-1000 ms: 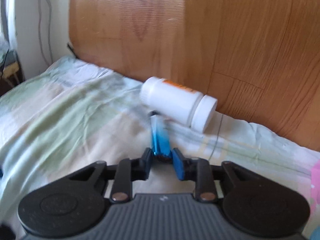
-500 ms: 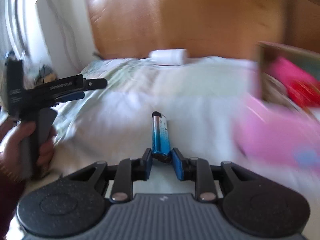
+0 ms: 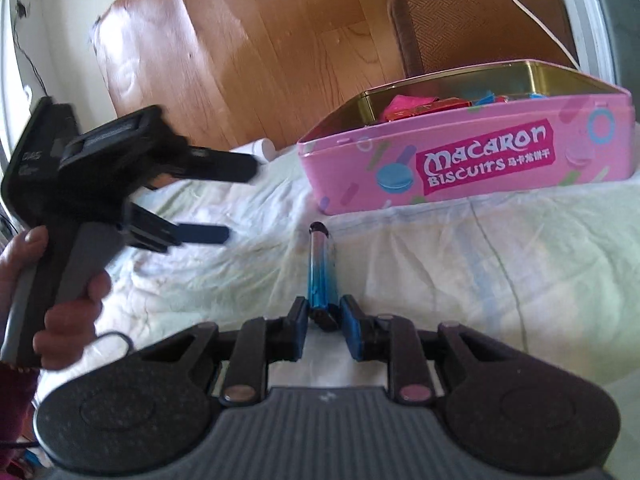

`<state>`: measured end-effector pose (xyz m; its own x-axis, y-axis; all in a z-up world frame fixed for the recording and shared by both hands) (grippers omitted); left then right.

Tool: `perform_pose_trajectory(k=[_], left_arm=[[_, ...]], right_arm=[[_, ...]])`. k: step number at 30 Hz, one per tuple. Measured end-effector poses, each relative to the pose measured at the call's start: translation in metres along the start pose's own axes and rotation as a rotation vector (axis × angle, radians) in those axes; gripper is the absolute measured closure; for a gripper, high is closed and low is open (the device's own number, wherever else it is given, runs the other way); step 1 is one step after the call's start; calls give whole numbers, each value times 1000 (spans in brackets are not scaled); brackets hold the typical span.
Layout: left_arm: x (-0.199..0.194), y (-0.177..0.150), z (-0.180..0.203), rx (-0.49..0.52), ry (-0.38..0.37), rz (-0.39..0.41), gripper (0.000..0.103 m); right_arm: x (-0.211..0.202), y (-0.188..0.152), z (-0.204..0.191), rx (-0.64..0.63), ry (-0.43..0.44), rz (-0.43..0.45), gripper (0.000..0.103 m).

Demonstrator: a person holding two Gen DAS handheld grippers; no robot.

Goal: Organize rigid objects
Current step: 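Carry the blue lighter into the pink tin and release it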

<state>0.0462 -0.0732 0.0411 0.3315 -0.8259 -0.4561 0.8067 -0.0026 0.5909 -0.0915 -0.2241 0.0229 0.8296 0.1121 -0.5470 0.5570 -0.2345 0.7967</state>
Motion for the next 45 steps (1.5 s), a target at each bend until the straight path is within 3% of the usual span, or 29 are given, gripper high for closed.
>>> perform_pose_trajectory(k=[2, 6, 8, 10, 12, 18, 22, 26, 29, 32, 34, 36, 39, 42, 45], left_arm=[[15, -6, 3, -29, -14, -42, 7], [30, -10, 18, 7, 3, -70, 11], [35, -11, 22, 20, 9, -80, 27], [38, -12, 25, 40, 19, -83, 61], [37, -9, 24, 31, 12, -71, 71], [29, 12, 50, 86, -86, 4, 71], [30, 38, 70, 168, -94, 62, 69], [44, 71, 66, 184, -56, 89, 69], [58, 86, 55, 165, -2, 83, 69], [72, 94, 42, 157, 52, 72, 69], [79, 96, 36, 159, 95, 65, 65], [83, 96, 34, 168, 119, 65, 65], [77, 91, 34, 177, 121, 85, 56], [59, 85, 38, 180, 103, 127, 54], [33, 75, 42, 219, 121, 185, 44]], right_arm=[[0, -5, 2, 10, 13, 12, 84], [1, -9, 1, -7, 21, 41, 84], [1, -10, 1, -11, 23, 56, 84], [1, -12, 2, -10, 21, 70, 86], [0, -12, 4, -4, 19, 89, 86], [-17, 6, 9, -4, 6, 242, 86], [-24, 37, 2, -60, -27, 345, 86], [0, 76, -4, -53, -34, 356, 86], [32, 98, -3, -12, -29, 302, 86], [60, 111, 2, 1, -48, 260, 85], [68, 112, 1, -3, -65, 276, 83], [67, 108, 1, -22, -72, 294, 78], [55, 101, 5, -11, -52, 333, 67], [47, 97, 8, 27, -43, 345, 65], [30, 90, 5, 54, -33, 382, 64]])
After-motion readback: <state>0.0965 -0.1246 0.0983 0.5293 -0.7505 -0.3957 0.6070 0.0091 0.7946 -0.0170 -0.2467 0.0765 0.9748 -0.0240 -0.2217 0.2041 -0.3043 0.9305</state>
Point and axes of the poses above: each gripper's, at about its wrist camera, not at the fingertips, and x roughly the way its jaws point, z to its right, y to its top, the point moved 1 cm from there along x, roughly the way its jaws point, and after that the axes turned 11 degrees about -y, right-handed, at the moved point
